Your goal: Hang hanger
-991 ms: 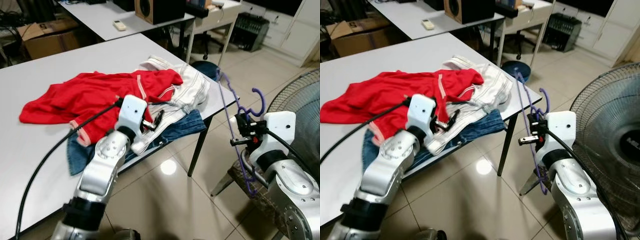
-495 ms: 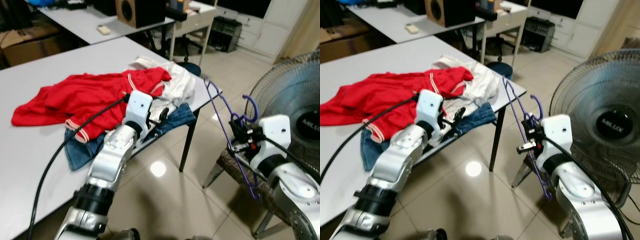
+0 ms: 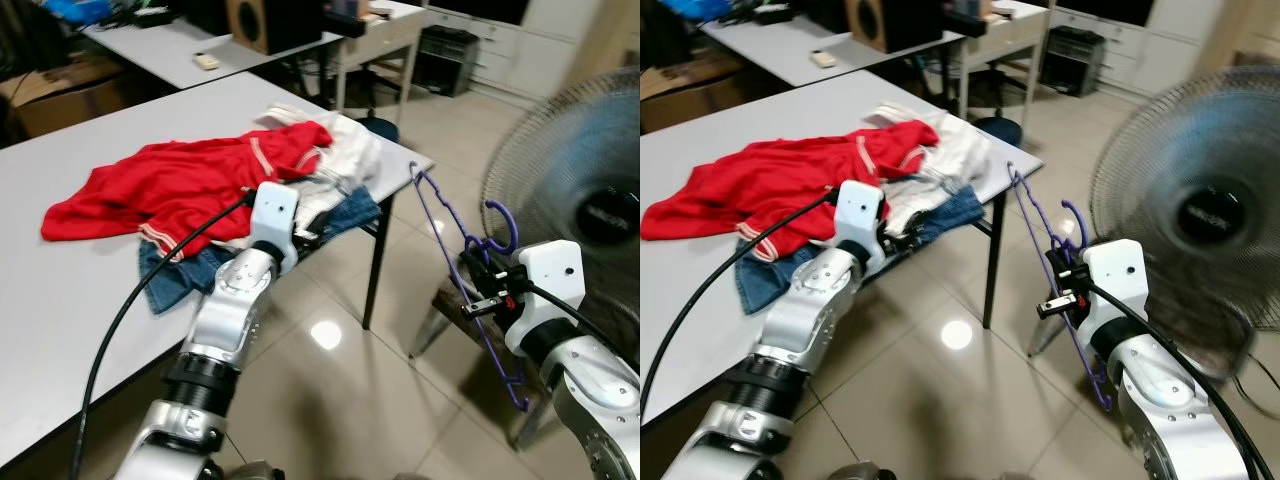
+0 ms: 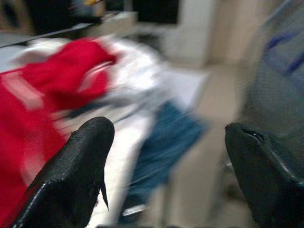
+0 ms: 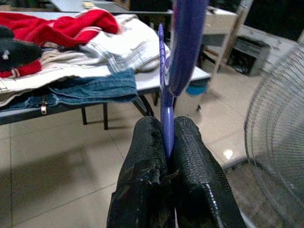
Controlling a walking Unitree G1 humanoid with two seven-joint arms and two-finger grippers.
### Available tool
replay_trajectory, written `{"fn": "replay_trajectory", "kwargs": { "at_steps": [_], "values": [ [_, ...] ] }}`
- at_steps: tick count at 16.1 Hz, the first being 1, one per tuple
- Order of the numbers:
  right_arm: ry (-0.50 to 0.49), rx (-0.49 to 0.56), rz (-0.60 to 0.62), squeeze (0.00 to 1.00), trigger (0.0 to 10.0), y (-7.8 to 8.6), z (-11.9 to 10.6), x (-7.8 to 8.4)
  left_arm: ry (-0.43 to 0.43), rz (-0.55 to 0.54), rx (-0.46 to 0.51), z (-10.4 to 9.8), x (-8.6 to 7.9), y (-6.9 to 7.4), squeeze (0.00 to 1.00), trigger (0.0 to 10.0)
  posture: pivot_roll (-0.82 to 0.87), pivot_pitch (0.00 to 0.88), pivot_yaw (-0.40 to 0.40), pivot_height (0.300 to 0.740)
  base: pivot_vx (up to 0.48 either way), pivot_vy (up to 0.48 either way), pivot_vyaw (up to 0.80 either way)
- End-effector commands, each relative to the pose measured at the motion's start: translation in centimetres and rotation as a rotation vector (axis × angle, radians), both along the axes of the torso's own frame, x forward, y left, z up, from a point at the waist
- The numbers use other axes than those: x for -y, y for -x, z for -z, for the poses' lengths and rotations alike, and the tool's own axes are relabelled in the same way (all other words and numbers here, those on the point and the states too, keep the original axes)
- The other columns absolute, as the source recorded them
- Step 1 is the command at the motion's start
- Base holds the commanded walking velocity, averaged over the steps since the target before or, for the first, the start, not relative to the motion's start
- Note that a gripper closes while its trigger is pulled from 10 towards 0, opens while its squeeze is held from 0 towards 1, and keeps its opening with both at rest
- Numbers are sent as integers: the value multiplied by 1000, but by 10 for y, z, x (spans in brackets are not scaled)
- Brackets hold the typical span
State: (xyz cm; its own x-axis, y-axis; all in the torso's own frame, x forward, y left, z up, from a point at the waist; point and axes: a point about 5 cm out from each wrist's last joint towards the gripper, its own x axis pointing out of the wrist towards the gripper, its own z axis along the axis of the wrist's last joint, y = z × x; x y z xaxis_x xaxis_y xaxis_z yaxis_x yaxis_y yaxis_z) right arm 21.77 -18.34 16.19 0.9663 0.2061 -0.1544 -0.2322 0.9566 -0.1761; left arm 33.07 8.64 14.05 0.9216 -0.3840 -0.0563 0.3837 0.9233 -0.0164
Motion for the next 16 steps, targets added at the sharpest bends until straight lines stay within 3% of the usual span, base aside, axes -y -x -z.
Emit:
{"fn": "replay_trajectory", "kwargs": {
  "at_steps": [1, 3, 7, 10, 16],
  "values": [
    [33, 50, 20, 0, 10000, 0, -7, 2, 36, 4, 43, -7, -6, 4, 0, 10000, -158, 22, 13, 740, 0, 0, 0],
    [82, 62, 19, 0, 10000, -2, -7, 1, -17, -18, 68, -7, -13, 12, 0, 10000, -153, 24, 7, 740, 0, -223, 256],
    [86, 73, 56, 0, 10000, -16, -7, 9, 26, -93, 66, -9, -19, 23, 0, 10000, -118, 37, -32, 740, 0, -480, 800],
    [105, 79, 78, 0, 10000, -20, -7, 17, -4, -94, 72, -10, -19, 27, 0, 10000, -108, 40, -39, 740, 0, -480, 800],
    [95, 74, 141, 0, 10000, -17, -3, 27, -38, -72, 81, -12, -17, 26, 0, 10000, -114, 39, -8, 740, 0, -101, 0]
  ]
}}
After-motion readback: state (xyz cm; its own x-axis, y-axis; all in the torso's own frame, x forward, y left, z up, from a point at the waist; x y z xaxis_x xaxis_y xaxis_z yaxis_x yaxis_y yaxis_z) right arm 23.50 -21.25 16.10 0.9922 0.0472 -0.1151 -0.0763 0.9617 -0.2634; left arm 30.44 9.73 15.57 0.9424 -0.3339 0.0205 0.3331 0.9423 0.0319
